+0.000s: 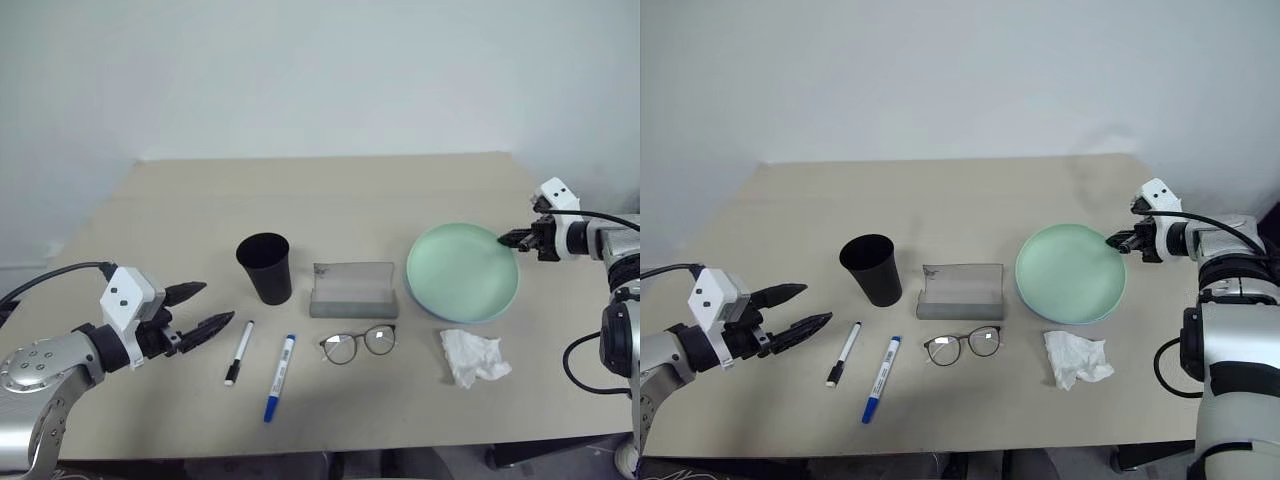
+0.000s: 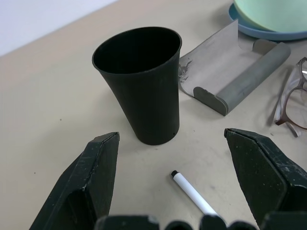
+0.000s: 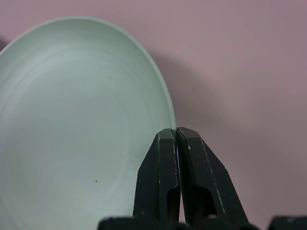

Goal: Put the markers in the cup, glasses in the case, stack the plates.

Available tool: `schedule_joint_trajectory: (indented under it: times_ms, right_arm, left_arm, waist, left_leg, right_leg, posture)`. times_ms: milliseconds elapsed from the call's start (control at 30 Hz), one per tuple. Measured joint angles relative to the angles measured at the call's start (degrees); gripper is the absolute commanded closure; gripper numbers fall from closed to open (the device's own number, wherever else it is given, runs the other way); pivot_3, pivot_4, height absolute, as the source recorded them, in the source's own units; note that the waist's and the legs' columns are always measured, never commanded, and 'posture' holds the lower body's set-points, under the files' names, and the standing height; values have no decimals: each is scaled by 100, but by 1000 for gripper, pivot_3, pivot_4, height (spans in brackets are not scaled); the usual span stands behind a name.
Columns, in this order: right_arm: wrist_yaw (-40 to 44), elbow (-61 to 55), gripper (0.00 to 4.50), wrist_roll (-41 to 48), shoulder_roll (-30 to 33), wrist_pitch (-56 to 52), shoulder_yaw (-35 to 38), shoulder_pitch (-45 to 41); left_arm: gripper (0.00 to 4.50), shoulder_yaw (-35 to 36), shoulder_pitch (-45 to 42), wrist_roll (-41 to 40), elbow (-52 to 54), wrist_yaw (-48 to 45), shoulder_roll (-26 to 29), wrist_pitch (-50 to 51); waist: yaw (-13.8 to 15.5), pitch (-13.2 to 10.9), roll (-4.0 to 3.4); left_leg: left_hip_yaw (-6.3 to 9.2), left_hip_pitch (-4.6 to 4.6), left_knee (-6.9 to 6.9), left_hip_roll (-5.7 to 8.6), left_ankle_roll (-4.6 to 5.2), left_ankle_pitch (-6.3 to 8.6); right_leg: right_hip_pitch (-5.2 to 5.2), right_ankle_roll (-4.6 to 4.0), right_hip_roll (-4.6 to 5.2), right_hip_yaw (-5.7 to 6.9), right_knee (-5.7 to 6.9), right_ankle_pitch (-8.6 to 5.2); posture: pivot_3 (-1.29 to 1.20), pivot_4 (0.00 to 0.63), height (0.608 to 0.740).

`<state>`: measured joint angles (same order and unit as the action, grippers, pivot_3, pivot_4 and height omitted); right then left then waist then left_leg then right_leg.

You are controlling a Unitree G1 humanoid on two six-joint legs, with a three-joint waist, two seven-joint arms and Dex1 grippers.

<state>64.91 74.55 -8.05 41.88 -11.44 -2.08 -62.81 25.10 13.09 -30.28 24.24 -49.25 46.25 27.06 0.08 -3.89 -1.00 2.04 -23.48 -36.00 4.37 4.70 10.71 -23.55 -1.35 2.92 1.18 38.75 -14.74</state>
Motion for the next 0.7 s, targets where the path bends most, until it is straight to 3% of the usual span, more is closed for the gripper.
schedule_joint_trajectory:
  times_ms: [67,300,400,533,633,700]
  right_arm:
    - [-28,0,4485,-48,-48,0,-59,30]
    - [-179,0,2262,-99,-62,42,-124,25]
    - [21,-28,2262,-30,-57,88,-58,-82]
    - [1019,-502,2262,241,23,148,47,-232]
    - [2184,-1397,2262,535,141,18,-41,-20]
    - [2542,-2365,2262,905,381,-148,-323,505]
  left_arm:
    - [783,5,1,0,0,8,-12,2]
    - [783,5,-13,1,0,13,-32,4]
    - [783,5,-17,2,-1,14,-33,9]
    - [783,5,-33,3,-10,10,-32,15]
    - [783,5,-66,2,-30,-3,-29,14]
    - [783,14,-80,4,-48,-14,-25,11]
  waist:
    - [-9,0,0]
    - [-10,0,0]
    - [-12,0,-1]
    - [-15,0,-1]
    - [-8,1,0]
    - [33,6,9]
  left_leg:
    - [0,0,0,0,0,0]
    - [0,0,-1,0,-1,0]
    - [-1,0,-1,0,-1,-1]
    - [-1,5,-4,-5,-1,0]
    - [0,7,-4,-7,0,0]
    - [5,6,-7,-8,2,1]
  right_leg:
    - [0,0,0,0,0,1]
    - [-1,9,-2,0,0,13]
    - [-1,9,-2,-1,0,13]
    - [-1,12,-6,1,0,15]
    - [-1,13,-5,3,-3,15]
    - [0,14,-2,10,-4,15]
  posture:
    - [0,0,735]
    - [0,0,735]
    - [0,0,735]
    - [0,0,735]
    - [0,0,735]
    - [0,0,735]
